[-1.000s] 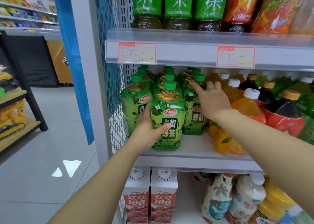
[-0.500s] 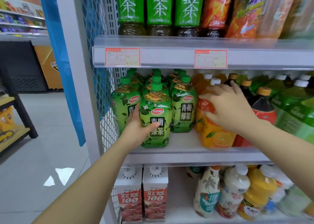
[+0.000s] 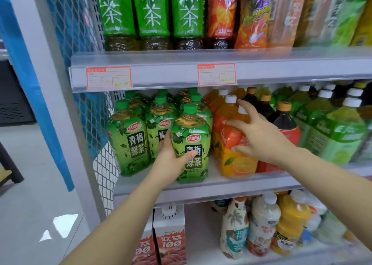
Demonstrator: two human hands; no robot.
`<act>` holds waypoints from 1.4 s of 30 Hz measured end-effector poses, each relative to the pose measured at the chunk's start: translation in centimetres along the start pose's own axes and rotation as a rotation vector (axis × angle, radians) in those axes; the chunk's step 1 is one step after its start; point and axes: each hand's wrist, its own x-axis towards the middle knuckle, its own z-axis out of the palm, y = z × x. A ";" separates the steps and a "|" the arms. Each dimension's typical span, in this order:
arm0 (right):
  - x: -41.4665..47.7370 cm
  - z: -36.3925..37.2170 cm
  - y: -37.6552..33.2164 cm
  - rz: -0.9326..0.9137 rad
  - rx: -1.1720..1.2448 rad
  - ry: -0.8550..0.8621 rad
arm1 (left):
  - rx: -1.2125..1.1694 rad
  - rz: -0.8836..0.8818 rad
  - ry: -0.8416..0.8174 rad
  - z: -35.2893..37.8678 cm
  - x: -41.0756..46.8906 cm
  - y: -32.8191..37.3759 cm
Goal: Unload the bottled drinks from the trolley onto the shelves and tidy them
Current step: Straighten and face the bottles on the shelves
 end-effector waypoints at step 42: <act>3.9 1.8 -8.0 0.066 0.127 -0.034 | 0.025 -0.087 0.464 -9.7 1.9 -2.1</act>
